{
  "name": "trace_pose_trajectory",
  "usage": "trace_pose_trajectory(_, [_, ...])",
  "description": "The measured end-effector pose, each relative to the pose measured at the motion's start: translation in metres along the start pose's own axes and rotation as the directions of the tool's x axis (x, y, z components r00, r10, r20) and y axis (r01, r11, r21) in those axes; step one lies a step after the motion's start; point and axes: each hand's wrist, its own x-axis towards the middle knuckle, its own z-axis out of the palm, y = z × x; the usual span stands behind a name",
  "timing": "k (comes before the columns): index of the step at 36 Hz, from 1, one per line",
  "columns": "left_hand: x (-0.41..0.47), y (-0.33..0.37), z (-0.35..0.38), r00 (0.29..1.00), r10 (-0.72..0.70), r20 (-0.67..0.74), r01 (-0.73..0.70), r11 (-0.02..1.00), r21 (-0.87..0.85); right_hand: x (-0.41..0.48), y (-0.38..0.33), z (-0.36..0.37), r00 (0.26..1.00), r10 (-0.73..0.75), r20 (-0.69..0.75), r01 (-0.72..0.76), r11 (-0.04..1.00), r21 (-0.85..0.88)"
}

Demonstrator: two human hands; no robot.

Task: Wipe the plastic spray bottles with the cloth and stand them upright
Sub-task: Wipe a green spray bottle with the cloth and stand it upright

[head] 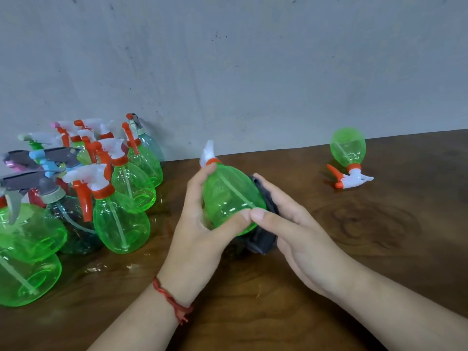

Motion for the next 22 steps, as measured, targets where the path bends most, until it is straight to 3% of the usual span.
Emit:
trace_pose_trajectory(3, [0.004,0.004,-0.002,0.993,-0.116,0.019,0.117,0.962,-0.248,0.002,-0.003,-0.003,1.000,0.011,-0.008,-0.012,1.000,-0.013])
trace_pose_trajectory(8, [0.006,0.000,-0.004,0.994,-0.102,0.037,0.106,0.982,-0.156,-0.002,-0.003,0.000,0.999,0.002,-0.050,-0.007,0.994,-0.105])
trace_pose_trajectory(12, [0.008,0.005,-0.004,0.991,-0.130,0.037,0.135,0.955,-0.265,-0.004,-0.004,-0.001,0.997,-0.036,-0.063,0.029,0.995,-0.096])
trace_pose_trajectory(16, [0.012,0.009,-0.004,0.969,-0.246,0.007,0.231,0.900,-0.370,-0.003,-0.006,-0.006,0.997,-0.031,-0.077,0.027,0.998,-0.053])
trace_pose_trajectory(19, [0.012,0.007,-0.004,0.946,-0.309,0.101,0.324,0.871,-0.368,-0.002,-0.007,-0.008,0.994,-0.041,-0.097,0.029,0.992,-0.120])
trace_pose_trajectory(22, [0.012,0.004,-0.005,0.952,-0.289,0.098,0.305,0.889,-0.341,-0.002,-0.006,-0.011,0.993,-0.077,-0.085,0.058,0.977,-0.206])
